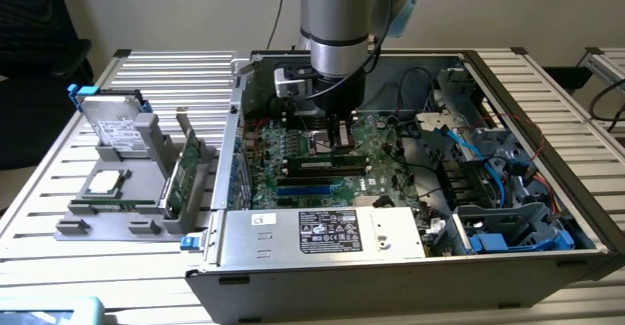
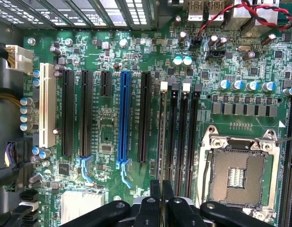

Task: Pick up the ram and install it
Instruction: 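Insert the ram into the slot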

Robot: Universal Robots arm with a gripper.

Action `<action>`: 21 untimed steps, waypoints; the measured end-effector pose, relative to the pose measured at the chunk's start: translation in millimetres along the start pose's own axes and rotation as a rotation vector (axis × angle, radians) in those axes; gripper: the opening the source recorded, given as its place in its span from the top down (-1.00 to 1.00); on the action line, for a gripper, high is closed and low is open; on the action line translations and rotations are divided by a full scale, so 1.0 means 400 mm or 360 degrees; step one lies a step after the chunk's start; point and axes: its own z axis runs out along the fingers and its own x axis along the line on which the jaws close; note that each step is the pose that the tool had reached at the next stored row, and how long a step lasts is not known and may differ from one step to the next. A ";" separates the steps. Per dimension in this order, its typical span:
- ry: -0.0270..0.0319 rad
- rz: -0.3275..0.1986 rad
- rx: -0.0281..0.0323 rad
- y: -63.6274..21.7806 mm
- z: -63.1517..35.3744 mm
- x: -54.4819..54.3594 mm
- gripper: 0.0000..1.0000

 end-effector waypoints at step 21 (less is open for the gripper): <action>0.00053 0.0000 0.00083 0.005 -0.002 0.000 0.73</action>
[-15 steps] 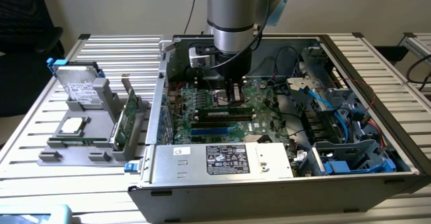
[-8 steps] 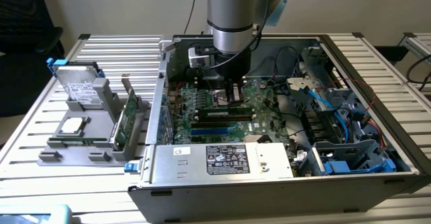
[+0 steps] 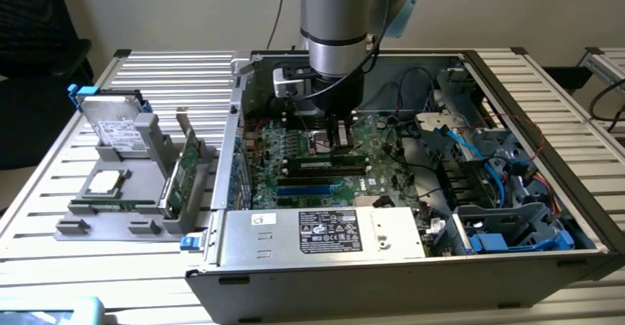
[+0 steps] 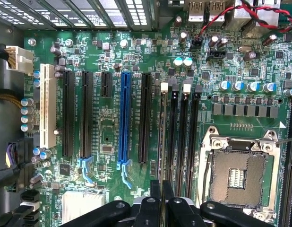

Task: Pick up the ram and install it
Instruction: 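Insert the ram into the slot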

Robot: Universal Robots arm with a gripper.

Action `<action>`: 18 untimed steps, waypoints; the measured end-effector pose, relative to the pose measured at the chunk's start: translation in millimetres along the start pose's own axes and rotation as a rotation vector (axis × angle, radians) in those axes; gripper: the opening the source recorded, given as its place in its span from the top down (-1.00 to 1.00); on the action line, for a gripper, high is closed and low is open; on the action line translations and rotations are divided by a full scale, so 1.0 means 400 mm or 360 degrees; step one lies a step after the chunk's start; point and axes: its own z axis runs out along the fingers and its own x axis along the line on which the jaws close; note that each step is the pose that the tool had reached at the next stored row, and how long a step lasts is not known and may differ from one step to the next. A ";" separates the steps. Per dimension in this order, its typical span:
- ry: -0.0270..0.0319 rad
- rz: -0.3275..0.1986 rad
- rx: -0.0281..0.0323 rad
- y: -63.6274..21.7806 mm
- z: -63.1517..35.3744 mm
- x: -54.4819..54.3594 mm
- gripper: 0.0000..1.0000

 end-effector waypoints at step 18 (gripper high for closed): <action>0.00036 0.0001 0.00093 0.001 0.001 -0.003 0.73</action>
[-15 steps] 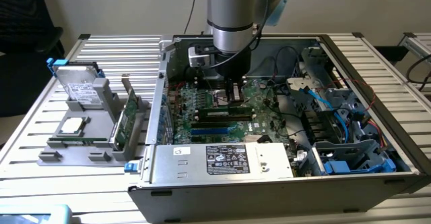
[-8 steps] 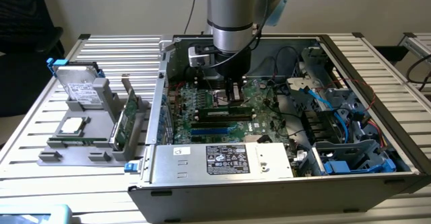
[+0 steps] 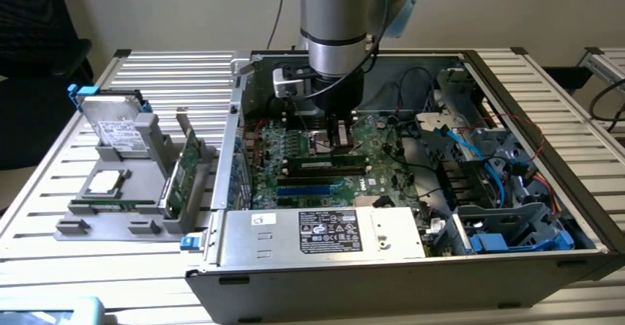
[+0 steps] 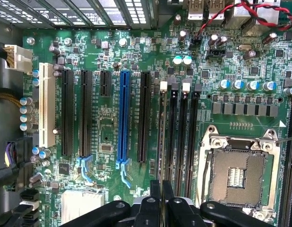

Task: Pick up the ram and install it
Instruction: 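Insert the ram into the slot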

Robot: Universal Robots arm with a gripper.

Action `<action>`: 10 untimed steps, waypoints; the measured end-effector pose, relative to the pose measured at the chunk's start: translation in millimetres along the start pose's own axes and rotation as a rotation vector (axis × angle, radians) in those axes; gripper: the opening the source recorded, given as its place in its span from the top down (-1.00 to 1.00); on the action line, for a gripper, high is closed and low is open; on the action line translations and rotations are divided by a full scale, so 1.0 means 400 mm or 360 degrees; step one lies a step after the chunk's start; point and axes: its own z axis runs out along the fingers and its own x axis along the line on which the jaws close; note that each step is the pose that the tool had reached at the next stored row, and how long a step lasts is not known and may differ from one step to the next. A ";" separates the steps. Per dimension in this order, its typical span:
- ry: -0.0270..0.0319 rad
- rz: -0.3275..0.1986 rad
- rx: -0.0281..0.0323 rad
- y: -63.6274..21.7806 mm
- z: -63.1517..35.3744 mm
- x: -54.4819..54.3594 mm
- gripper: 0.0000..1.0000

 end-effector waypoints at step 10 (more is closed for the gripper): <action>0.00034 0.0001 0.00087 0.005 0.000 0.000 0.73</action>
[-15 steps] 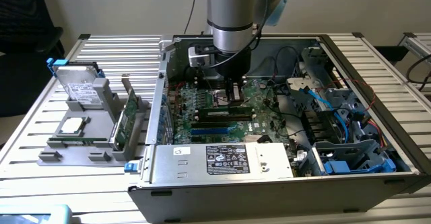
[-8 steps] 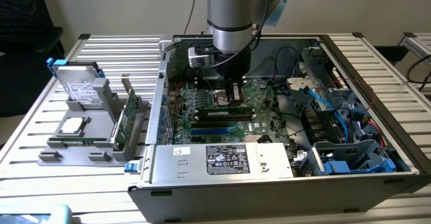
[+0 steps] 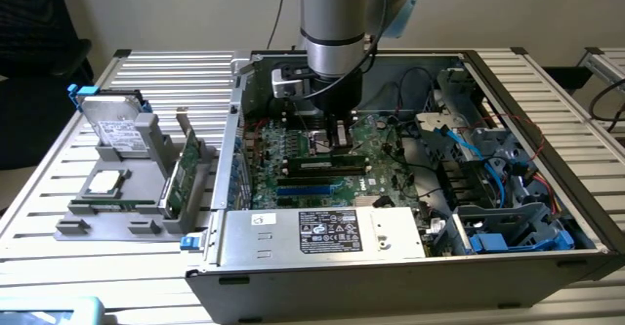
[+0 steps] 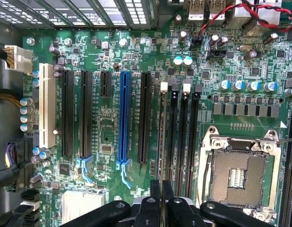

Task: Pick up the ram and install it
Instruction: 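Insert the ram into the slot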

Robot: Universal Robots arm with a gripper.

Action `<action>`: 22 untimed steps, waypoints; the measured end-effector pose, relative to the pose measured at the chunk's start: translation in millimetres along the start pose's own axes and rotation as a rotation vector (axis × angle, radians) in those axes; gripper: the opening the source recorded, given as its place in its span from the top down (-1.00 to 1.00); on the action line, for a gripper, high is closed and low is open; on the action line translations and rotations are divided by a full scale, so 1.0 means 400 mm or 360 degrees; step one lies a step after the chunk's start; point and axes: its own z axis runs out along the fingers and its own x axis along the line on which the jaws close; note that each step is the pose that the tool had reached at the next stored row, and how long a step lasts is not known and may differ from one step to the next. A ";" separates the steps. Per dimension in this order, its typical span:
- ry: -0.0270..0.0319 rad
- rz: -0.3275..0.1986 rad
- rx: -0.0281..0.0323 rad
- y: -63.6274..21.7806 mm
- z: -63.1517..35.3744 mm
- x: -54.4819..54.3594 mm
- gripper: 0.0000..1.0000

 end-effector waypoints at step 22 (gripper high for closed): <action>0.00099 0.0001 0.00178 0.008 0.007 -0.001 0.73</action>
